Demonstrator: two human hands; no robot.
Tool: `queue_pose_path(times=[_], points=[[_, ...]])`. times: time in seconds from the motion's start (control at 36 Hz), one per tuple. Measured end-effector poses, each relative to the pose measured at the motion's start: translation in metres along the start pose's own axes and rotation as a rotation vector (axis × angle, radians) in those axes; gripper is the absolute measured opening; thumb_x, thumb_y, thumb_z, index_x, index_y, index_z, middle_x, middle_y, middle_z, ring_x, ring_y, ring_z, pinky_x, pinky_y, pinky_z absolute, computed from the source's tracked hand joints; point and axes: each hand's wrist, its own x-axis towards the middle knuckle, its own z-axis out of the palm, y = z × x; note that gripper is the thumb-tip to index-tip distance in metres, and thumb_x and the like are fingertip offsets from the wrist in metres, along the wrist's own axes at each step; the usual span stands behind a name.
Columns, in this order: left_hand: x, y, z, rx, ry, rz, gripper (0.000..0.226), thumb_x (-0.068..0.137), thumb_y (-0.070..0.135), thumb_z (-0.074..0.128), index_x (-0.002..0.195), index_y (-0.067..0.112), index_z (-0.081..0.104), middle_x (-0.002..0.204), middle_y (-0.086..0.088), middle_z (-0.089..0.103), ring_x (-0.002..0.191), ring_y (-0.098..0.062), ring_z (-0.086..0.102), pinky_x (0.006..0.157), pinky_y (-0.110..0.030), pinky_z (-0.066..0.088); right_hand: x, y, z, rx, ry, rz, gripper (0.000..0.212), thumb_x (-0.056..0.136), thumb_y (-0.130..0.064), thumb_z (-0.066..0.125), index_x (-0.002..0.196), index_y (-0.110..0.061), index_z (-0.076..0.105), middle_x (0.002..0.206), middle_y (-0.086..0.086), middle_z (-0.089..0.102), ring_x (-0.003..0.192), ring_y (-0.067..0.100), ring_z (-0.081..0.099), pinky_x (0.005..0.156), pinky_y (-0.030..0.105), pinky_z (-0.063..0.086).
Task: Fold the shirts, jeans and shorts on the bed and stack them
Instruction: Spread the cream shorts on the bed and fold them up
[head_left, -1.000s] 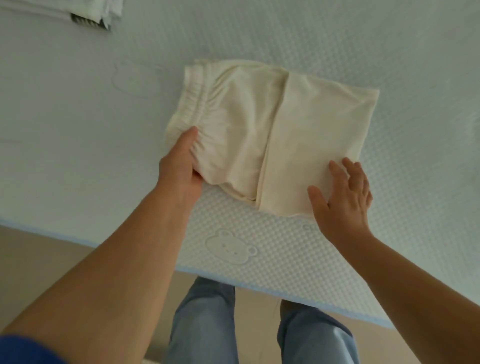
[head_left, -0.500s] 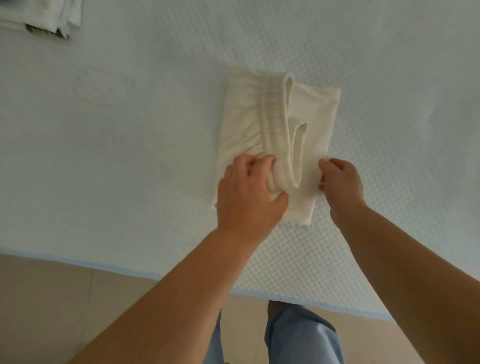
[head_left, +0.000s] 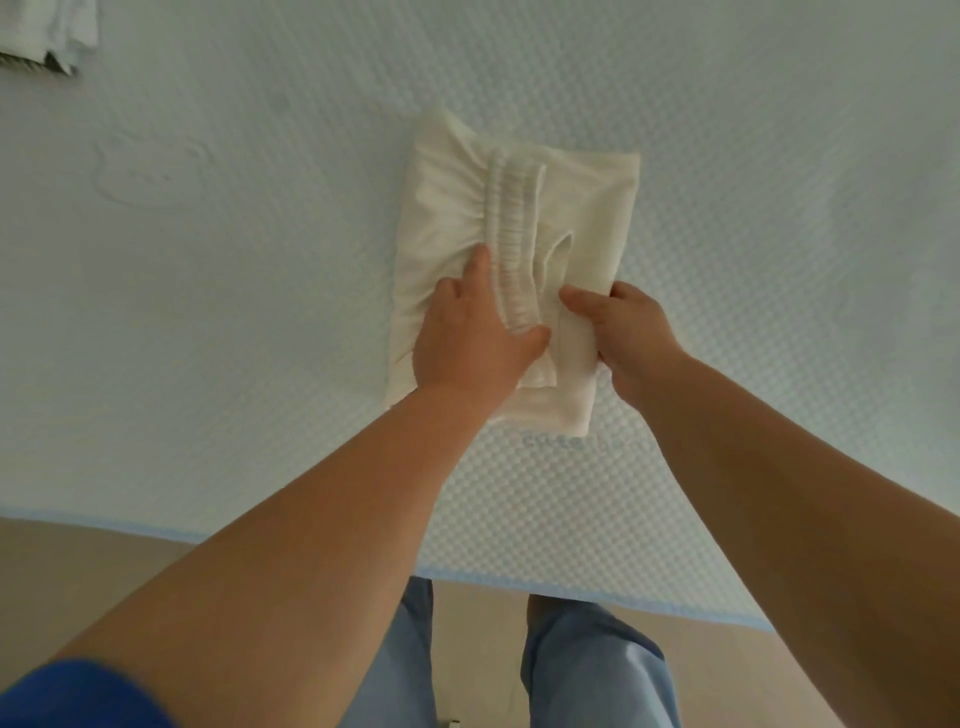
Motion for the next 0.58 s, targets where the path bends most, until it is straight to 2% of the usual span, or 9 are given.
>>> queue_pose_path(times=[0.06,0.11,0.19,0.28,0.36,0.42,0.5,0.53,0.58], points=[[0.006,0.004,-0.001,-0.066,0.003,-0.083,0.101,0.063,0.068,0.067,0.144,0.024,0.025,0.13,-0.003,0.05,0.117,-0.022,0.051,0.094,-0.041,0.045,0.0,-0.001,0.003,0.013,-0.013,0.006,0.027,0.083,-0.024,0.067,0.108,-0.018,0.063,0.097,0.0,0.072,0.088,0.019,0.069,0.085,0.043,0.054],[0.011,0.008,-0.003,-0.037,-0.007,-0.118,0.1,0.063,0.071,0.064,0.143,0.025,0.027,0.127,-0.002,0.052,0.115,-0.023,0.052,0.092,-0.044,0.045,-0.001,-0.002,0.005,0.031,-0.014,0.011,0.024,0.084,-0.022,0.065,0.108,-0.018,0.064,0.096,0.001,0.072,0.088,0.02,0.069,0.086,0.043,0.054],[0.011,0.008,-0.003,0.067,-0.039,-0.076,0.087,0.071,0.056,0.066,0.143,0.027,0.026,0.125,-0.005,0.048,0.113,-0.027,0.05,0.089,-0.041,0.043,-0.007,-0.005,0.008,0.065,-0.018,-0.006,0.02,0.085,-0.02,0.064,0.105,-0.018,0.064,0.095,0.001,0.072,0.089,0.02,0.069,0.087,0.044,0.054],[0.005,0.006,-0.013,-0.018,-0.072,-0.047,0.071,0.078,0.048,0.061,0.141,0.032,0.031,0.119,-0.004,0.05,0.107,-0.023,0.051,0.086,-0.037,0.043,-0.021,-0.014,0.017,-0.04,-0.017,-0.123,0.025,0.083,-0.025,0.063,0.107,-0.021,0.063,0.096,-0.002,0.071,0.09,0.017,0.068,0.085,0.042,0.054],[-0.004,0.004,-0.037,-0.371,-0.14,-0.053,0.045,0.086,0.033,0.053,0.131,0.033,0.048,0.108,0.002,0.061,0.099,-0.017,0.059,0.088,-0.036,0.049,-0.045,-0.029,0.036,-0.22,0.0,-0.292,0.028,0.083,-0.029,0.061,0.11,-0.023,0.059,0.093,-0.009,0.068,0.084,0.007,0.065,0.071,0.027,0.052],[-0.011,-0.006,-0.059,-0.702,-0.268,-0.087,0.036,0.087,0.027,0.049,0.122,0.027,0.059,0.1,0.004,0.067,0.095,-0.015,0.063,0.082,-0.032,0.052,-0.064,-0.043,0.051,-0.32,-0.01,-0.383,0.026,0.085,-0.032,0.058,0.11,-0.023,0.056,0.092,-0.011,0.065,0.08,0.003,0.062,0.065,0.021,0.049],[-0.022,-0.028,-0.088,-1.12,-0.463,-0.042,0.043,0.088,0.028,0.043,0.118,0.001,0.056,0.089,-0.006,0.064,0.083,-0.014,0.062,0.068,-0.026,0.053,-0.089,-0.068,0.079,-0.394,-0.094,-0.479,0.026,0.089,-0.037,0.049,0.11,-0.022,0.054,0.086,-0.007,0.066,0.078,0.01,0.064,0.07,0.029,0.053],[-0.024,-0.035,-0.096,-1.194,-0.486,-0.027,0.048,0.089,0.032,0.043,0.119,-0.004,0.053,0.093,-0.01,0.062,0.088,-0.018,0.061,0.073,-0.032,0.053,-0.095,-0.075,0.09,-0.402,-0.132,-0.489,0.03,0.089,-0.038,0.048,0.113,-0.022,0.054,0.082,-0.006,0.066,0.077,0.012,0.065,0.072,0.033,0.053],[-0.025,-0.053,-0.109,-1.318,-0.52,-0.022,0.047,0.089,0.043,0.044,0.109,0.006,0.065,0.09,-0.007,0.064,0.09,-0.019,0.061,0.083,-0.038,0.05,-0.105,-0.086,0.118,-0.319,-0.241,-0.405,0.036,0.089,-0.042,0.049,0.117,-0.021,0.055,0.071,-0.007,0.065,0.071,0.013,0.066,0.068,0.033,0.053]])
